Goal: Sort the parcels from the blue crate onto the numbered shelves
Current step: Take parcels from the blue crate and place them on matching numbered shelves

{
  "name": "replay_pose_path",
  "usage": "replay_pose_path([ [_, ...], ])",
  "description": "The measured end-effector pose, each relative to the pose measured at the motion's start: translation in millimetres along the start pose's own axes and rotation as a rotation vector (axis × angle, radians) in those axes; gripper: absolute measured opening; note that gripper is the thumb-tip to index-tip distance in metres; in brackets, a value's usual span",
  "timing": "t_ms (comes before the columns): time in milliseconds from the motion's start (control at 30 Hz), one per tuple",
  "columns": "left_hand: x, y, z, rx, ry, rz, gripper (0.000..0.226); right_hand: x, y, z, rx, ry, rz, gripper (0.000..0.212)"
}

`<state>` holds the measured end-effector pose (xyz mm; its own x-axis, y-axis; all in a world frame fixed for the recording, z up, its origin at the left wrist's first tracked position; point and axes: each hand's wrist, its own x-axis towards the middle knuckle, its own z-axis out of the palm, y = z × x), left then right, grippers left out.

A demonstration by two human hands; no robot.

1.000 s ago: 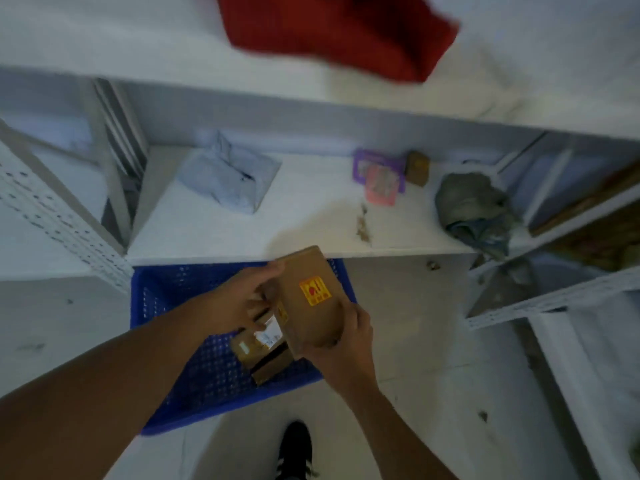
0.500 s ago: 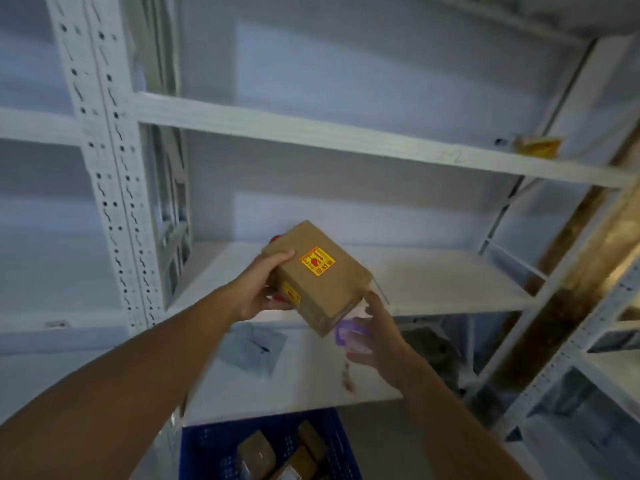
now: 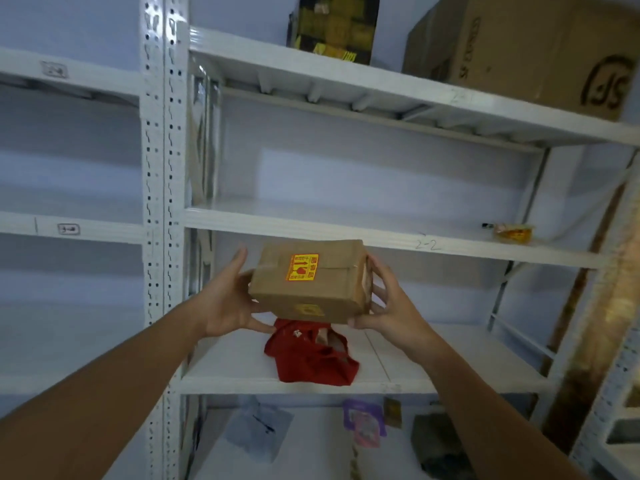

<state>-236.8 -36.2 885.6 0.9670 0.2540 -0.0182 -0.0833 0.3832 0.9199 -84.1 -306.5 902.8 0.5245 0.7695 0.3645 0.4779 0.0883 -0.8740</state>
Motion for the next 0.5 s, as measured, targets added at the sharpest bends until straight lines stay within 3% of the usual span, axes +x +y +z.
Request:
replay_pose_path([
  [67,-2.4,2.5,10.3,0.092,-0.040,0.015,0.072,0.7,-9.1,-0.1,-0.031,-0.040,-0.026,0.112],
  [133,1.0,0.8,14.7,0.157,-0.004,0.067,0.085,2.9,-16.6,-0.3,-0.056,-0.087,-0.022,0.113],
  [267,9.1,-0.3,7.7,0.131,0.105,0.207,0.104,3.8,-20.5,-9.8,0.120,-0.191,0.188,0.104],
  [333,9.6,0.8,1.8,0.098,0.130,0.253,0.104,3.4,-19.2,-8.8,0.272,-0.161,0.291,0.112],
  [400,8.9,0.2,-0.4,0.072,0.099,0.242,0.096,3.9,-19.7,-0.9,0.267,-0.133,0.310,0.121],
  [500,8.4,-5.0,-3.0,0.024,0.002,0.178,0.099,7.2,-20.7,21.3,0.196,-0.018,0.210,0.097],
])
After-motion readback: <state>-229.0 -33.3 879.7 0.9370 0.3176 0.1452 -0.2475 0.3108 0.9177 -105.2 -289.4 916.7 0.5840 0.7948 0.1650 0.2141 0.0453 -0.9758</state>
